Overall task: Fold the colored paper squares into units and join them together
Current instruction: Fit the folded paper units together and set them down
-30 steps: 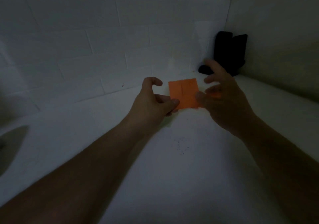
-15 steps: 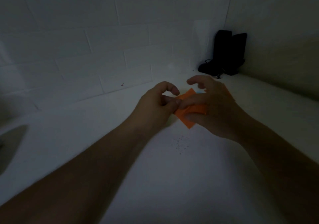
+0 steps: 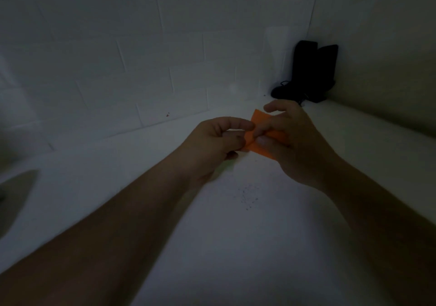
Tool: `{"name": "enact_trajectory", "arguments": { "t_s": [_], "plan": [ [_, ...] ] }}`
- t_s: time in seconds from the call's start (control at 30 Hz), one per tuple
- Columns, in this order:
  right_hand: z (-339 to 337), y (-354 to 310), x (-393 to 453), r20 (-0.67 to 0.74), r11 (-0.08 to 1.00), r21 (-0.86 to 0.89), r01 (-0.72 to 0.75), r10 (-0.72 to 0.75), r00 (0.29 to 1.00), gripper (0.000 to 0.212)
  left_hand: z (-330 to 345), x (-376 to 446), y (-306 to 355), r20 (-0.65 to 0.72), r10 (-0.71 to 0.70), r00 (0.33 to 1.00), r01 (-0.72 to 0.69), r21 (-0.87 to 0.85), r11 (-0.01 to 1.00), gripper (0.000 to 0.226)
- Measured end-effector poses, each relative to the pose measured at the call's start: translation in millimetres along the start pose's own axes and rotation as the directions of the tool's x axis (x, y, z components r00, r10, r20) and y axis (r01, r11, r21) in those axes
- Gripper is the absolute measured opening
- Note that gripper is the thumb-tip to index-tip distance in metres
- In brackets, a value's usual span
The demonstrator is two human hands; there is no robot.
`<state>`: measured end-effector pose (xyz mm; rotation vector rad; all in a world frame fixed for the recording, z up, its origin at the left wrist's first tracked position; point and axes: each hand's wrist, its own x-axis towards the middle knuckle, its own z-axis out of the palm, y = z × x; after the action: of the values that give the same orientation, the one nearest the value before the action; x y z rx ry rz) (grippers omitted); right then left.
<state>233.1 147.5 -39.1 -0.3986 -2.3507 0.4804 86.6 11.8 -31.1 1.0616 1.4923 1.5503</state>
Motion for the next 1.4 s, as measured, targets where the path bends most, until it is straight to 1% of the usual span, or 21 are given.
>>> {"name": "enact_trajectory", "arguments": {
  "t_s": [0.1, 0.17, 0.27, 0.4, 0.53, 0.67, 0.8, 0.87, 0.97, 1.07, 1.2, 1.27, 1.3, 1.37, 1.4],
  "plan": [
    [0, -3, -1, 0.0, 1.0, 0.019, -0.013, 0.013, 1.0, 0.015, -1, 1, -1, 0.02, 0.008, 1.0, -0.008, 0.011, 1.0, 0.032],
    [-1, -5, -2, 0.013, 0.999, 0.033, 0.004, -0.004, 1.0, 0.028, -2, 1, -2, 0.044, 0.017, 0.999, -0.018, 0.02, 1.0, 0.035],
    [0, -6, -1, 0.023, 0.999, 0.04, -0.014, 0.013, 1.0, 0.024, -3, 2, -3, 0.075, 0.027, 0.997, -0.03, 0.035, 0.999, 0.038],
    [-2, -5, -1, 0.009, 0.997, 0.063, -0.05, 0.05, 0.999, 0.031, -5, 2, -3, 0.092, 0.035, 0.995, -0.041, 0.062, 0.997, 0.043],
    [-6, -5, 0, 0.029, 0.991, 0.086, -0.102, 0.1, 0.995, 0.027, -5, 1, -2, 0.11, 0.056, 0.992, -0.065, 0.083, 0.994, 0.047],
    [-7, -10, 0, 0.042, 0.985, 0.115, -0.131, 0.127, 0.991, 0.017, -3, 1, -3, 0.11, 0.083, 0.99, -0.093, 0.092, 0.991, 0.055],
    [-6, -12, 1, 0.023, 0.984, 0.105, -0.147, 0.146, 0.989, 0.019, -2, 1, -3, 0.116, 0.096, 0.989, -0.105, 0.069, 0.992, 0.058],
    [-6, -15, 0, -0.018, 0.974, 0.161, -0.16, 0.165, 0.986, 0.018, -2, 1, -4, 0.121, 0.11, 0.987, -0.115, 0.035, 0.993, 0.058],
    [-7, -21, -1, -0.042, 0.939, 0.311, -0.148, 0.169, 0.985, 0.02, 1, -1, -4, 0.126, 0.142, 0.982, -0.149, 0.043, 0.988, 0.058],
    [-10, -28, 0, -0.052, 0.91, 0.402, -0.097, 0.129, 0.99, 0.025, 4, 0, -4, 0.087, 0.141, 0.986, -0.143, 0.019, 0.99, 0.051],
    [-11, -30, -1, -0.075, 0.879, 0.47, -0.079, 0.128, 0.989, 0.031, 10, -1, -4, -0.004, 0.141, 0.99, -0.14, -0.146, 0.979, 0.04],
    [-10, -28, 0, -0.094, 0.889, 0.45, -0.084, 0.141, 0.985, 0.027, 11, -1, -3, -0.041, 0.124, 0.991, -0.129, -0.2, 0.971, 0.035],
    [-9, -25, 0, -0.11, 0.903, 0.419, -0.097, 0.157, 0.981, 0.023, 11, -1, -2, -0.054, 0.121, 0.991, -0.129, -0.198, 0.972, 0.032],
    [-8, -20, 1, -0.12, 0.913, 0.384, -0.134, 0.193, 0.974, 0.017, 11, -1, 0, -0.074, 0.122, 0.99, -0.132, -0.154, 0.979, 0.029],
    [-7, -18, 1, -0.122, 0.928, 0.341, -0.152, 0.205, 0.971, 0.018, 11, -1, -1, -0.086, 0.126, 0.988, -0.136, -0.123, 0.983, 0.029]
  ]
}}
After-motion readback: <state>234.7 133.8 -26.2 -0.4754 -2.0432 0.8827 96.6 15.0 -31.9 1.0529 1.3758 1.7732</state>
